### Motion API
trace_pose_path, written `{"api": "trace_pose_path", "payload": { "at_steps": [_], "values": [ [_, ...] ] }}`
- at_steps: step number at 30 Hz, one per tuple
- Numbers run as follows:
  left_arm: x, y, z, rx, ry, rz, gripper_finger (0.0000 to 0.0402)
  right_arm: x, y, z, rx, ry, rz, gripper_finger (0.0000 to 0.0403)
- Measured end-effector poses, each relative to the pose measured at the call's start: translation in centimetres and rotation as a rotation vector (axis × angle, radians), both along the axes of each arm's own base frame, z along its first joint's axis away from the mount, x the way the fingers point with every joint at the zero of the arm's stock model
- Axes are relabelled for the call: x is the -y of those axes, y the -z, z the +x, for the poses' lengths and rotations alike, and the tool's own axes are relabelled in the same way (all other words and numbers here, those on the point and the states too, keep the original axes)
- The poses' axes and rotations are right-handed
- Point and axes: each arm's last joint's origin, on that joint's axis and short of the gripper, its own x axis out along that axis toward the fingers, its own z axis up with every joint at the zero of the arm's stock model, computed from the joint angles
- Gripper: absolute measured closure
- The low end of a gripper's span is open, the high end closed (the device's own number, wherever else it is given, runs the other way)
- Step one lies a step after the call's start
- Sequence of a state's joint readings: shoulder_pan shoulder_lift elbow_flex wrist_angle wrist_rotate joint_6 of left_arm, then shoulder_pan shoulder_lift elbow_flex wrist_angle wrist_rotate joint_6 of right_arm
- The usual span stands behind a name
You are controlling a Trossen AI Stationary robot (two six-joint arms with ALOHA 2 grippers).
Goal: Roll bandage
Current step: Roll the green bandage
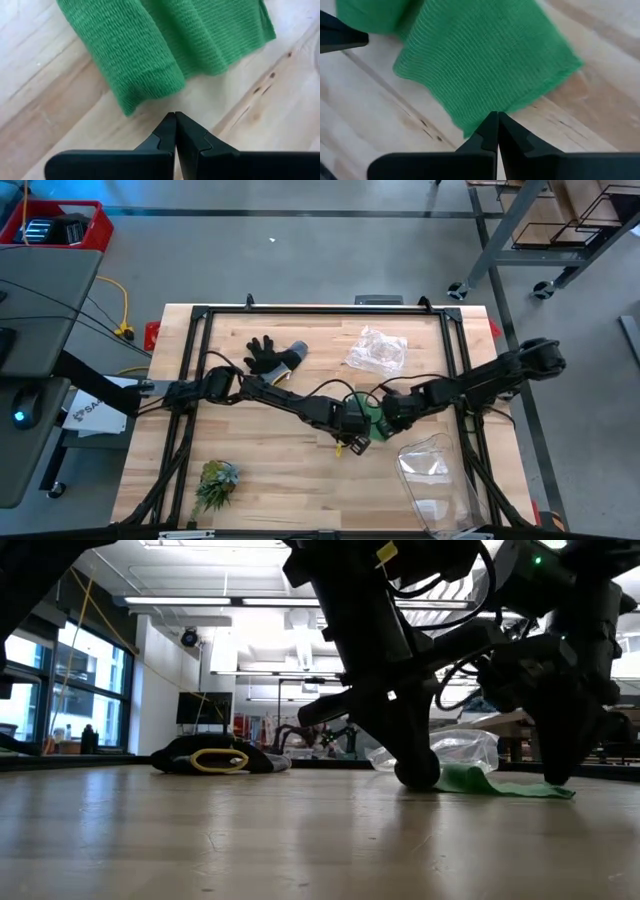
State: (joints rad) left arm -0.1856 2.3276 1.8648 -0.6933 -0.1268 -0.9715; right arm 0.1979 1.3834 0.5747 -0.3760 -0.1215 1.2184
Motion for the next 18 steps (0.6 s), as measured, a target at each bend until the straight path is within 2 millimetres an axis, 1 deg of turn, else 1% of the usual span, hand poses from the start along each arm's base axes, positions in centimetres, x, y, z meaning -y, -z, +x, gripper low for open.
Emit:
{"api": "trace_pose_path", "payload": {
  "at_steps": [2,5,8,11,14,18],
  "values": [
    [0.0,0.0,0.0,0.0,-0.011,-0.012,0.0401,-0.1,0.4,0.4,0.01,0.008,0.006,0.0403],
    [0.1,0.0,0.0,-0.005,-0.005,-0.03,0.0401,-0.2,0.6,1.0,0.048,0.016,0.012,0.0403],
    [0.3,-0.2,-0.2,-0.018,0.05,-0.023,0.0401,-0.2,0.6,0.8,0.032,0.021,0.011,0.0403],
    [0.4,-1.2,-0.7,-0.028,0.104,0.004,0.0402,-0.2,0.8,0.2,-0.037,0.012,-0.008,0.0403],
    [0.1,-2.8,-1.1,-0.022,0.159,0.043,0.0401,-0.3,0.8,-0.5,-0.095,0.001,-0.021,0.0403],
    [-0.7,-4.3,-1.3,0.005,0.223,0.101,0.0401,-0.6,0.5,-0.9,-0.107,-0.005,-0.025,0.0403]
  ]
}}
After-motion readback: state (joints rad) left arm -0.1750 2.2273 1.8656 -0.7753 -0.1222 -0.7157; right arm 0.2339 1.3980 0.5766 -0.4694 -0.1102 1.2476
